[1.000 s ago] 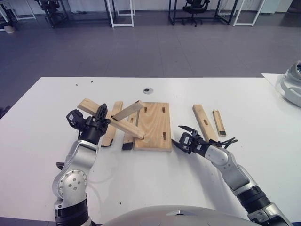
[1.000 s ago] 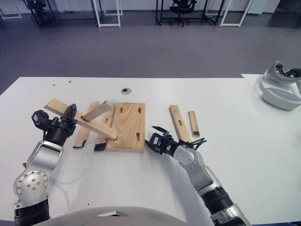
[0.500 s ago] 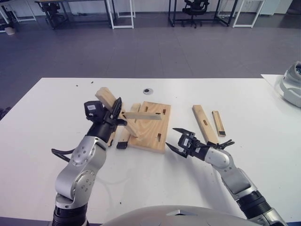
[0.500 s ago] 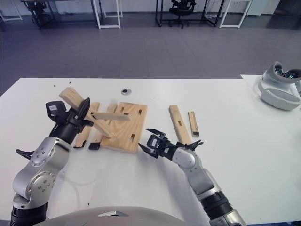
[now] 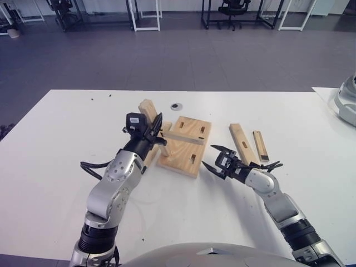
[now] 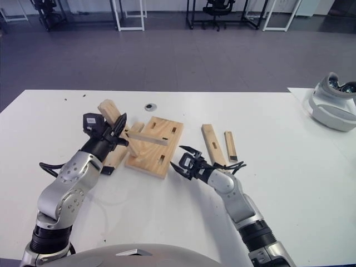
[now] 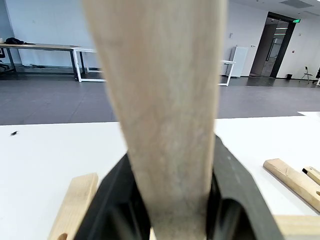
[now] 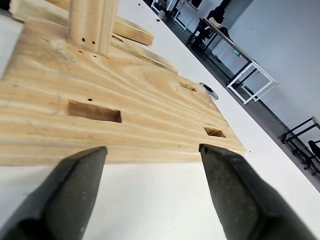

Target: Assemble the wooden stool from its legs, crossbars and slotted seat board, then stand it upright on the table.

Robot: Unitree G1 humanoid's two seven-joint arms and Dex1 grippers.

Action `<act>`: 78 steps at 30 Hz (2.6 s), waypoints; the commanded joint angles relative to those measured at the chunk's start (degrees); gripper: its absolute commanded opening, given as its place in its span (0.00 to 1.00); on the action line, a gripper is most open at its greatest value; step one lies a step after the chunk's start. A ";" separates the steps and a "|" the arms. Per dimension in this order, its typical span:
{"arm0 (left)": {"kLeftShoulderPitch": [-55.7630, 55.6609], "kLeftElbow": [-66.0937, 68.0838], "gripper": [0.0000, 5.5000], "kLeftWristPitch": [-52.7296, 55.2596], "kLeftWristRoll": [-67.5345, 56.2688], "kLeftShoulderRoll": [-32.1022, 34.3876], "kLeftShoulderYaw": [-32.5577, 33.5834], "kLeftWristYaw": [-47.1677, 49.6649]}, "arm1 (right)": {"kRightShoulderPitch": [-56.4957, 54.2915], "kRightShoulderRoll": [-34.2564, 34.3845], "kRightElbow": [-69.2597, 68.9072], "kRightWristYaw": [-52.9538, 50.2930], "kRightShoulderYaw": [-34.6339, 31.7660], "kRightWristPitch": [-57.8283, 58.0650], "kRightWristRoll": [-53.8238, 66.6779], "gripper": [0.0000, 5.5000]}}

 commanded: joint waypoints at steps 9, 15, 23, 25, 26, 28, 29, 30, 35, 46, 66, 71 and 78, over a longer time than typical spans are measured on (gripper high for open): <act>-3.79 -6.02 0.59 12.58 -10.25 1.79 6.57 -7.43 | -1.35 5.91 -0.50 -8.44 -6.81 6.24 2.33 0.63; -8.53 -8.25 0.78 18.93 -23.72 -0.59 9.88 -8.11 | -2.13 7.39 -1.34 -10.94 -11.23 8.57 5.24 0.63; -21.88 -11.70 0.95 14.87 -32.82 3.85 17.63 -7.57 | -7.74 5.35 -2.52 -14.76 -25.03 13.93 12.98 0.63; -27.89 -8.60 0.95 9.35 -33.38 3.91 23.69 -5.34 | -8.81 5.35 -1.80 -15.24 -25.96 13.54 13.57 0.63; -28.71 -7.14 0.95 7.31 -32.70 4.08 25.60 -4.73 | -9.24 5.33 -1.30 -15.27 -26.09 13.28 13.66 0.63; -25.56 -3.36 0.95 4.59 -26.62 6.15 26.47 -4.78 | -10.31 4.99 -0.20 -15.17 -25.98 13.15 13.36 0.63; -21.02 0.31 0.95 3.30 -20.31 8.13 24.05 -5.38 | -11.10 4.63 0.59 -15.24 -26.06 13.60 13.13 0.63; -16.41 3.11 0.95 2.70 -15.55 9.34 21.81 -5.87 | -11.98 4.22 1.87 -15.00 -25.86 13.85 12.88 0.63; -2.24 12.50 0.95 7.32 -9.25 13.82 13.00 -14.48 | -12.52 3.67 6.10 -13.89 -24.39 13.81 12.17 0.63; -2.90 22.43 0.95 3.95 4.99 14.60 -0.18 -22.67 | -13.90 4.80 11.61 -14.22 -20.21 13.28 10.76 0.63; -3.19 27.17 0.51 3.06 16.93 17.75 -5.59 -28.60 | -14.17 6.72 13.93 -16.29 -19.78 13.73 9.80 0.63; -6.78 23.28 0.40 -1.07 10.68 10.82 1.12 -27.85 | -15.84 7.40 11.36 -12.10 -22.95 16.53 17.03 0.63; -20.72 19.54 0.39 -5.46 3.54 7.84 11.36 -28.20 | -29.96 9.32 1.25 -3.11 -34.51 33.30 49.17 0.74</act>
